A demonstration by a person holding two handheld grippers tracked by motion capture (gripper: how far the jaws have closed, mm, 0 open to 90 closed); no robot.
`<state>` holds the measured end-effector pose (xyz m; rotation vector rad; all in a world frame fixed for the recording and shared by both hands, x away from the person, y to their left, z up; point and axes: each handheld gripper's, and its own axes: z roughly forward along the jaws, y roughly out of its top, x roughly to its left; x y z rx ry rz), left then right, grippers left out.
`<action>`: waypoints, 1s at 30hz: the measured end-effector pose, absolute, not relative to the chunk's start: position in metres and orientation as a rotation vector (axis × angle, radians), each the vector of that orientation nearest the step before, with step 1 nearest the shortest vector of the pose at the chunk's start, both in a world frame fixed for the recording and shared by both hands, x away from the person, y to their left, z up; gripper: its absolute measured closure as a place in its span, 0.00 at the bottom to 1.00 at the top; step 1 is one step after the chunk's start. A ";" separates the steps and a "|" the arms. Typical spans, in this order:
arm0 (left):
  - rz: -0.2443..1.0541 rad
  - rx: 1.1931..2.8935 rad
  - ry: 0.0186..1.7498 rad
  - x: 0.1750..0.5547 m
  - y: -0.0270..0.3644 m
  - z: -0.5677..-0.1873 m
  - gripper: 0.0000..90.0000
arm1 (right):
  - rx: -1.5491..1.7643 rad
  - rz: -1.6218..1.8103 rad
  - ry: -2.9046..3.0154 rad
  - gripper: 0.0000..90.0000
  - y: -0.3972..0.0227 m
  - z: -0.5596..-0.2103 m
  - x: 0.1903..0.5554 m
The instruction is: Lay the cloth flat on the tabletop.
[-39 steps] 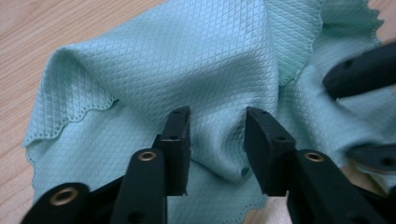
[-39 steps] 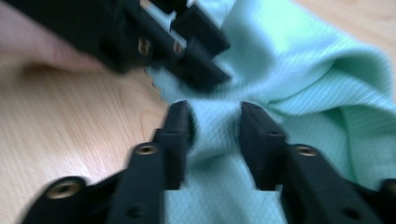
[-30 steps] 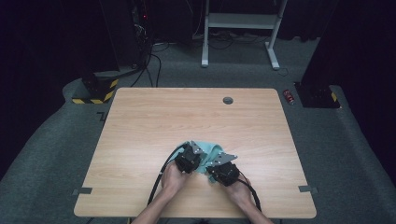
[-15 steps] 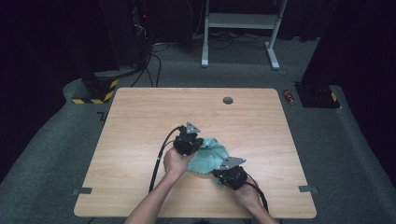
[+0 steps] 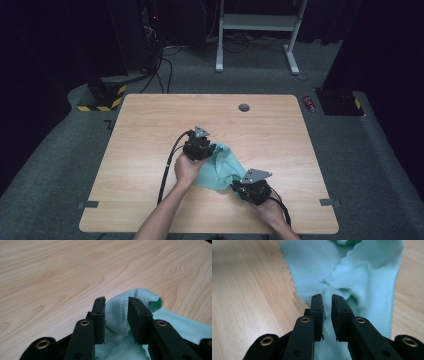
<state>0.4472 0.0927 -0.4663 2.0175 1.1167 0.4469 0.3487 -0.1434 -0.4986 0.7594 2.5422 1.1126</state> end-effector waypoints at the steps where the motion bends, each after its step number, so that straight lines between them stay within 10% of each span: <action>1: 0.447 2.017 1.117 0.447 0.093 -0.466 0.72 | 0.759 1.113 2.542 0.88 -0.143 -0.499 0.349; 30: 0.427 2.060 1.150 0.405 0.121 -0.503 0.61 | 0.932 1.036 2.517 0.77 -0.131 -0.505 0.392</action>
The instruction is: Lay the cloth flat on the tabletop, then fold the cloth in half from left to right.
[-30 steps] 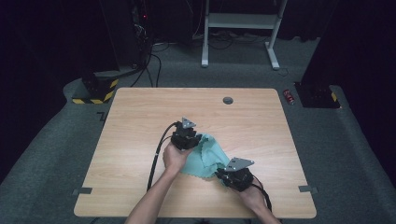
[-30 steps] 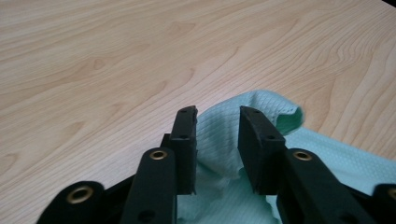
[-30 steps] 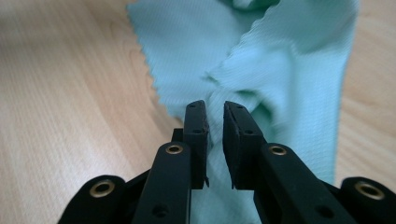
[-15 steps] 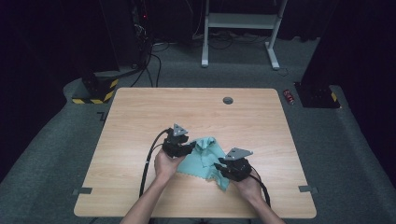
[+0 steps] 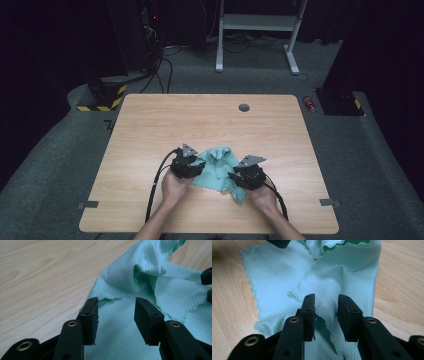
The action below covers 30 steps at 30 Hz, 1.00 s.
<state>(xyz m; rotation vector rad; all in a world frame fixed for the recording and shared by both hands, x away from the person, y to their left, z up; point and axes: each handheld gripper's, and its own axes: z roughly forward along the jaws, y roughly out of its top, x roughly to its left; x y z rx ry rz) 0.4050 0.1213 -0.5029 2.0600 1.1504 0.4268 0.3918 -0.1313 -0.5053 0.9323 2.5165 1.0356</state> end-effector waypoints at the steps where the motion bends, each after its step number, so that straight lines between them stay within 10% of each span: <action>1: 0.427 2.060 1.150 0.405 0.121 -0.503 0.61 | 0.929 1.032 2.520 0.78 -0.131 -0.506 0.392; 9: 0.428 2.103 1.157 0.407 0.122 -0.510 0.70 | 0.922 0.993 2.535 0.99 -0.128 -0.510 0.396; 30: 0.436 2.126 1.132 0.402 0.129 -0.515 1.00 | 0.992 1.051 2.449 1.00 -0.146 -0.494 0.405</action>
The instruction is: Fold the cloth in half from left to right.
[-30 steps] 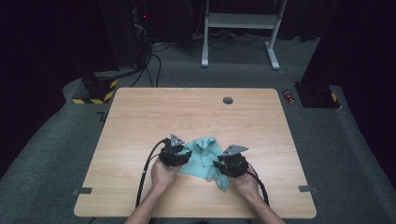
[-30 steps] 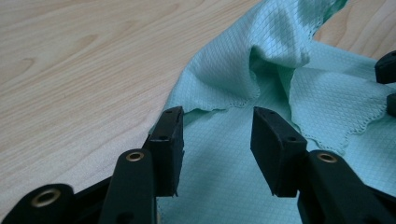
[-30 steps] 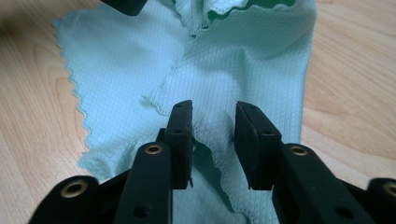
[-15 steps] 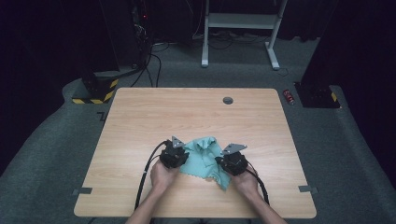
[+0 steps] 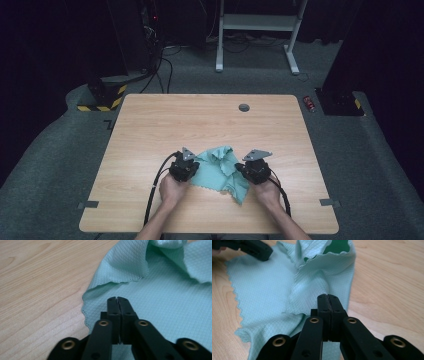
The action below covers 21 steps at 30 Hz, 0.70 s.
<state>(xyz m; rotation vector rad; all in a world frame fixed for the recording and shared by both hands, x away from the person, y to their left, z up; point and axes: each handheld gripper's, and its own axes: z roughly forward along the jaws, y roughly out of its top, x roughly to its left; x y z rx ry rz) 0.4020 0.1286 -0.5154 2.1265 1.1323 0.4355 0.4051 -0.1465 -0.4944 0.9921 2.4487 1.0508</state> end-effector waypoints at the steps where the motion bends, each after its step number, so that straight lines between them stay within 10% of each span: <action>1: 0.435 2.135 1.128 0.401 0.130 -0.515 1.00 | 1.008 1.052 2.440 1.00 -0.149 -0.492 0.407; 15: 0.345 2.055 1.125 0.398 0.151 -0.511 0.99 | 1.096 1.030 2.408 1.00 -0.160 -0.488 0.424; 21: 0.319 2.086 1.106 0.400 0.158 -0.515 0.74 | 1.111 0.992 2.425 1.00 -0.157 -0.486 0.430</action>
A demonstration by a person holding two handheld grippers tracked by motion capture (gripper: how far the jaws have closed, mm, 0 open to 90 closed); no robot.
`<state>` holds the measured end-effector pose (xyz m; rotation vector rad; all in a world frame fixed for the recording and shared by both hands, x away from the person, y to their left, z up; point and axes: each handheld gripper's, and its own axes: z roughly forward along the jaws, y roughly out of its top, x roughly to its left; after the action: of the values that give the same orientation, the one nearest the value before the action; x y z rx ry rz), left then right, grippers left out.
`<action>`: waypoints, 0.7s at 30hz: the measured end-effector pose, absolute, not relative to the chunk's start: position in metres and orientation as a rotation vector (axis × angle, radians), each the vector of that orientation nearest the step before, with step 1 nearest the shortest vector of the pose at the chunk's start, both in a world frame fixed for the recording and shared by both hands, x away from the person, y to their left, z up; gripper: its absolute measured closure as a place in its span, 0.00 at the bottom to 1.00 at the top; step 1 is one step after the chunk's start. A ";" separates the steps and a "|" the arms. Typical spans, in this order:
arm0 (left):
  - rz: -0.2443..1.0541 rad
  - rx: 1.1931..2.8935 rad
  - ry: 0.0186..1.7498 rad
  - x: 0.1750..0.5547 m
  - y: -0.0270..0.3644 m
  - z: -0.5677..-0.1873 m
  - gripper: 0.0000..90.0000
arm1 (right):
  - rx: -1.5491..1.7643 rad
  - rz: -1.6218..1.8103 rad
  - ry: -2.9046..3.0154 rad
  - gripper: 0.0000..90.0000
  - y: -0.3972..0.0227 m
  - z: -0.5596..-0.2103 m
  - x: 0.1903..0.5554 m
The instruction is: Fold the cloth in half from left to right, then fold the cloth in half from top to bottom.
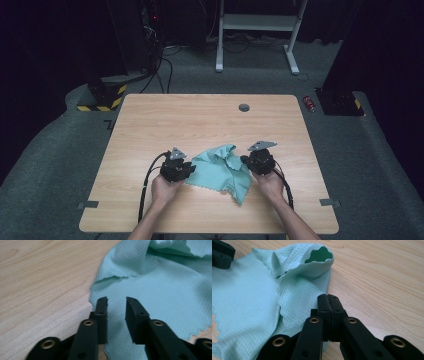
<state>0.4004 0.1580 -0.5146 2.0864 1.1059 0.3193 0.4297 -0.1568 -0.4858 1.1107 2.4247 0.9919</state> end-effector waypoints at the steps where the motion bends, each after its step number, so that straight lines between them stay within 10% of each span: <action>1: 0.319 2.086 1.106 0.400 0.158 -0.515 0.72 | 1.111 0.992 2.425 1.00 -0.157 -0.486 0.430; 14: 0.325 2.073 1.100 0.399 0.159 -0.518 0.79 | 1.091 0.923 2.465 1.00 -0.144 -0.480 0.433; 21: 0.335 2.082 1.094 0.395 0.164 -0.519 1.00 | 1.122 0.945 2.446 1.00 -0.148 -0.482 0.440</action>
<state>0.3954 0.1635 -0.5192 2.0821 1.0941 0.3354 0.4397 -0.1478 -0.4816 1.1219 2.4462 0.9448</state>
